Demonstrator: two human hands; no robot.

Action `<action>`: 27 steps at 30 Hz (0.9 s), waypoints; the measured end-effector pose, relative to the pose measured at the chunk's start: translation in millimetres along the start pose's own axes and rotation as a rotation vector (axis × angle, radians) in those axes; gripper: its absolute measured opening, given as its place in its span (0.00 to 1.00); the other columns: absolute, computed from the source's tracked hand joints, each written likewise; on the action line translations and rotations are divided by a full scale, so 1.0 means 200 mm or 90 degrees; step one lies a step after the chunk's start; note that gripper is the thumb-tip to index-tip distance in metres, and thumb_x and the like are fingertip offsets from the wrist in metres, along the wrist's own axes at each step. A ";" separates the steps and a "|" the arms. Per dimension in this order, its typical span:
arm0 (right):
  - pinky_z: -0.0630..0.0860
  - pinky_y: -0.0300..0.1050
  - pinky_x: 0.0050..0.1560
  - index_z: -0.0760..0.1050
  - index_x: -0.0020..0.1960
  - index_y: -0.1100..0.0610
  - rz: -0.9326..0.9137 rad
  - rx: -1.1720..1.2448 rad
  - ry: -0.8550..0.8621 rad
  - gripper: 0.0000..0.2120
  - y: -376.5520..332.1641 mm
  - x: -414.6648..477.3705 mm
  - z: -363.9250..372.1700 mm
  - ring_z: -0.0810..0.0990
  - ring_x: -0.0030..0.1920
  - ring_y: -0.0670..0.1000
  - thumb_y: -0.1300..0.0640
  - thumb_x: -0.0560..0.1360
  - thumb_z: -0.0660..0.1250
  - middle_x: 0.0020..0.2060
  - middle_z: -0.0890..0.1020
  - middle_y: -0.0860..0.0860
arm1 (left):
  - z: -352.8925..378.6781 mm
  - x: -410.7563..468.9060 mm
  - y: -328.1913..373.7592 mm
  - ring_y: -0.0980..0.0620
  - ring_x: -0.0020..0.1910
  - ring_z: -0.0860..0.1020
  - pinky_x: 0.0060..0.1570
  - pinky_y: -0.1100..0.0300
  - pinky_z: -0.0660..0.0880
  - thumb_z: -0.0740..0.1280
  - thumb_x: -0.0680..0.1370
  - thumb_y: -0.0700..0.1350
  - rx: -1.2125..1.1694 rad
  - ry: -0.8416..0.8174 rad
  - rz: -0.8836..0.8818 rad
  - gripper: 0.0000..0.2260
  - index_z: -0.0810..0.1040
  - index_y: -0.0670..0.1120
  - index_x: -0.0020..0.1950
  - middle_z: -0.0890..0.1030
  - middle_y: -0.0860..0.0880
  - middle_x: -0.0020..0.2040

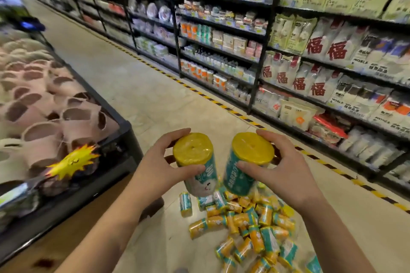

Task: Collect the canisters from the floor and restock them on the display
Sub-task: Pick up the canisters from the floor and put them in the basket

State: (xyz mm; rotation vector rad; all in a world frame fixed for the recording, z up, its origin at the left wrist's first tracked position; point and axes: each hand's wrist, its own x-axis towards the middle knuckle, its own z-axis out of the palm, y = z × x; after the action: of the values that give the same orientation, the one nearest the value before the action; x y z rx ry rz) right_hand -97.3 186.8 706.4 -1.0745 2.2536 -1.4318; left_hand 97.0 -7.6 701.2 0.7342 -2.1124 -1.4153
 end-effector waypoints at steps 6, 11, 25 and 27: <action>0.73 0.31 0.52 0.72 0.67 0.37 -0.097 0.040 -0.175 0.37 -0.17 0.01 0.27 0.75 0.57 0.33 0.43 0.62 0.83 0.60 0.74 0.32 | -0.22 -0.40 -0.06 0.60 0.62 0.78 0.62 0.53 0.78 0.84 0.58 0.58 -0.011 0.152 -0.090 0.40 0.74 0.66 0.68 0.79 0.61 0.64; 0.75 0.33 0.53 0.72 0.66 0.37 -0.176 0.047 -0.299 0.36 -0.40 -0.08 0.59 0.75 0.57 0.32 0.43 0.62 0.83 0.60 0.74 0.34 | -0.47 -0.77 -0.10 0.57 0.62 0.79 0.62 0.52 0.78 0.85 0.59 0.56 0.004 0.288 -0.119 0.39 0.75 0.66 0.67 0.79 0.61 0.64; 0.77 0.47 0.63 0.72 0.67 0.36 -0.341 0.065 -0.617 0.39 -1.19 -1.01 1.78 0.74 0.61 0.36 0.39 0.59 0.83 0.62 0.73 0.33 | -1.26 -2.30 -0.27 0.61 0.61 0.78 0.61 0.59 0.77 0.84 0.63 0.52 0.099 0.599 -0.225 0.38 0.73 0.64 0.70 0.78 0.61 0.63; 0.77 0.47 0.63 0.72 0.66 0.36 -0.355 0.069 -0.664 0.38 -1.28 -1.17 1.95 0.75 0.60 0.37 0.39 0.60 0.83 0.62 0.74 0.33 | -1.34 -2.52 -0.30 0.64 0.61 0.77 0.59 0.67 0.74 0.84 0.65 0.49 0.130 0.641 -0.239 0.37 0.72 0.62 0.71 0.76 0.62 0.64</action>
State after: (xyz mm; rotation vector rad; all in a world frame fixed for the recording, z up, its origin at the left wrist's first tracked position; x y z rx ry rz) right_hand 401.4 29.5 701.9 -1.9063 1.1653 -0.7696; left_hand 654.3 132.1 686.8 1.5733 -1.3437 -0.6964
